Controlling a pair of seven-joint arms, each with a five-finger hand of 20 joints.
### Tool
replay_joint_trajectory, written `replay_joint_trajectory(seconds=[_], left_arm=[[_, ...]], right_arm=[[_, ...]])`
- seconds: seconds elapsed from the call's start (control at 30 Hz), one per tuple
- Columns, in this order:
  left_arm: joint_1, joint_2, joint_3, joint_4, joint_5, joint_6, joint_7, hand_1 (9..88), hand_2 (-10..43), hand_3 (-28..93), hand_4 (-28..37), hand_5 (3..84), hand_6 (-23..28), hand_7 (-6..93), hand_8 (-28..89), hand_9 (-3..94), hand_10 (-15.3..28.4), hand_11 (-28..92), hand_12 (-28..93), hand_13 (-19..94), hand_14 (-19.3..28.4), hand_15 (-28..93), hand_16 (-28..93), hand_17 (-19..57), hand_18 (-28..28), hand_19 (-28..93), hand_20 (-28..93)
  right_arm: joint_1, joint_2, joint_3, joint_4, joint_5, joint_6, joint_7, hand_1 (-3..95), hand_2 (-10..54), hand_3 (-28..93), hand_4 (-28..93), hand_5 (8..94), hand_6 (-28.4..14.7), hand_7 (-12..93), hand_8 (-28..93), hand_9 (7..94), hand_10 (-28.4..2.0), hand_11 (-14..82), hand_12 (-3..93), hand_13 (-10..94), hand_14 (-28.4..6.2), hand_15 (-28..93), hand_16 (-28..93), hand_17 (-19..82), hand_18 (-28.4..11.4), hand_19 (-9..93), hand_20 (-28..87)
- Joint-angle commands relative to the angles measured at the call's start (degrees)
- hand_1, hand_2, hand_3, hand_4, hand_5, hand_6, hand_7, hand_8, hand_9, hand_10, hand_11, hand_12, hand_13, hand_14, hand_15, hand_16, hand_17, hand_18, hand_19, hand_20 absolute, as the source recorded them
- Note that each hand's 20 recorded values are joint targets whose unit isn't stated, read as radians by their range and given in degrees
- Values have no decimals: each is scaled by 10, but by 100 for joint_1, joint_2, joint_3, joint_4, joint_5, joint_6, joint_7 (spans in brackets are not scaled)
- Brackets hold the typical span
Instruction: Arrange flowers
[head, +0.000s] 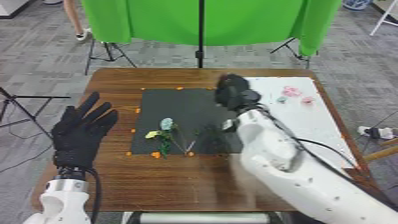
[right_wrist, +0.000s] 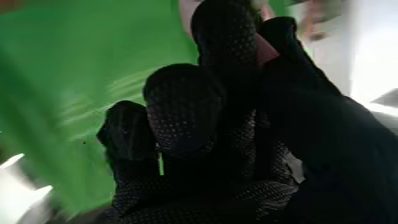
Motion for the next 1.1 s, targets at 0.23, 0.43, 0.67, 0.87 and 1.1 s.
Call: replay_joint_trajectory(seconds=[0.23,0.43,0.67,0.87,1.1], left_arm=[[-37,-42,-40,42,35,4,-168,181,102,758,-283,382,95,131,-95,357,208,251,118,262,284,539,-81,-80,284,588,110],[-142,-62,-38,68,59,-44,-256,184,101,758,-283,382,96,132,-95,358,209,251,118,262,283,540,-81,-79,284,587,113],[-149,-99,-68,70,85,-85,-323,185,101,763,-283,383,96,132,-95,358,208,252,118,262,283,540,-81,-79,284,587,114],[-117,-49,-32,68,67,-87,-266,189,102,763,-283,383,97,132,-95,358,208,250,117,263,284,541,-82,-79,284,587,116],[-83,-32,-23,60,58,-78,-232,191,103,762,-283,383,96,132,-96,358,208,251,118,263,284,540,-82,-79,284,587,116]], right_arm=[[167,-1281,-787,696,-546,-537,-349,560,-95,734,-283,857,16,192,31,932,-65,190,373,741,-68,740,207,344,-207,932,597],[212,-1286,-964,857,-764,-762,-195,546,-95,735,-283,847,23,189,16,916,-66,212,388,710,-80,767,196,317,-207,932,586],[185,-1206,-1003,870,-880,-1015,-147,523,-95,722,-283,808,23,161,-1,866,-76,302,362,688,-89,789,184,299,-212,932,585],[118,-1191,-1035,830,-1273,-1079,-308,476,-95,733,-283,768,25,155,-14,827,-88,379,321,671,-98,806,182,283,-215,932,591],[16,-1226,-1009,814,-1579,-1107,-363,439,-95,759,-283,749,28,159,-29,807,-93,424,292,662,-106,817,180,275,-217,932,594]])
